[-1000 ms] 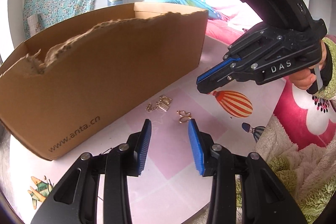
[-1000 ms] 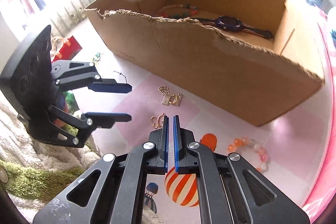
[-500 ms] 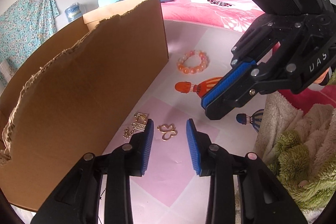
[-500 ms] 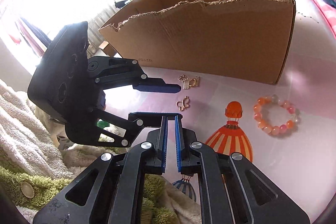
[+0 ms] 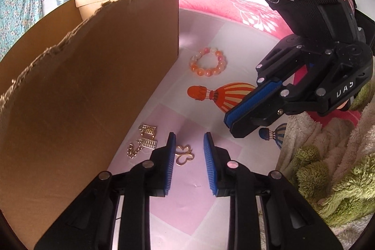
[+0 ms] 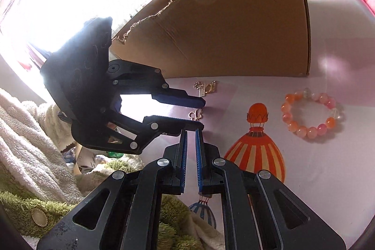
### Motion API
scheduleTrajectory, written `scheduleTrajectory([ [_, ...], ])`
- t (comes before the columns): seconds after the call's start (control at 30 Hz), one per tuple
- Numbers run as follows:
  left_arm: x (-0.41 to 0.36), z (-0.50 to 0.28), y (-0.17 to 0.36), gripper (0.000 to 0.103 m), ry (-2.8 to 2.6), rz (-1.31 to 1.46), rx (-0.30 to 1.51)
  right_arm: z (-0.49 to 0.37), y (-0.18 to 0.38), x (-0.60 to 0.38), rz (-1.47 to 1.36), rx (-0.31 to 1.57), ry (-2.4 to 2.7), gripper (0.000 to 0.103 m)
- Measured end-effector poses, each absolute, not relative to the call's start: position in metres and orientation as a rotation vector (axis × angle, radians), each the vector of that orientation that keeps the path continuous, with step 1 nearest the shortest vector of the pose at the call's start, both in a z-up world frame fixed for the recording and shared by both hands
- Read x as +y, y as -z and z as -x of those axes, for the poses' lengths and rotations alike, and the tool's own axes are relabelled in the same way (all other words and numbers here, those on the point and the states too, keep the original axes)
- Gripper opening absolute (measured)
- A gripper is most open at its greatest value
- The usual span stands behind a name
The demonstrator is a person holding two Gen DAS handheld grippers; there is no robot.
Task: Organize jewelry
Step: 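Move the open left gripper over the gold butterfly charm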
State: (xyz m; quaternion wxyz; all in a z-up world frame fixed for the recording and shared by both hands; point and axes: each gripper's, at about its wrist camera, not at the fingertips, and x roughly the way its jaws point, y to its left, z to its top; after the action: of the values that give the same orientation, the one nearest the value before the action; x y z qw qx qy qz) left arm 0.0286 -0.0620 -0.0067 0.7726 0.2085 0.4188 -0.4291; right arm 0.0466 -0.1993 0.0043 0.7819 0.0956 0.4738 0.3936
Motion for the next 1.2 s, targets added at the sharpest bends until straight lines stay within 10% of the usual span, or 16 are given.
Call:
scheduleTrajectory([
  [1.2,-0.046,-0.011,0.007,0.023,0.846,-0.060,1.100,-0.026,-0.004,-0.236,-0.319,0.966,-0.781,0.017],
])
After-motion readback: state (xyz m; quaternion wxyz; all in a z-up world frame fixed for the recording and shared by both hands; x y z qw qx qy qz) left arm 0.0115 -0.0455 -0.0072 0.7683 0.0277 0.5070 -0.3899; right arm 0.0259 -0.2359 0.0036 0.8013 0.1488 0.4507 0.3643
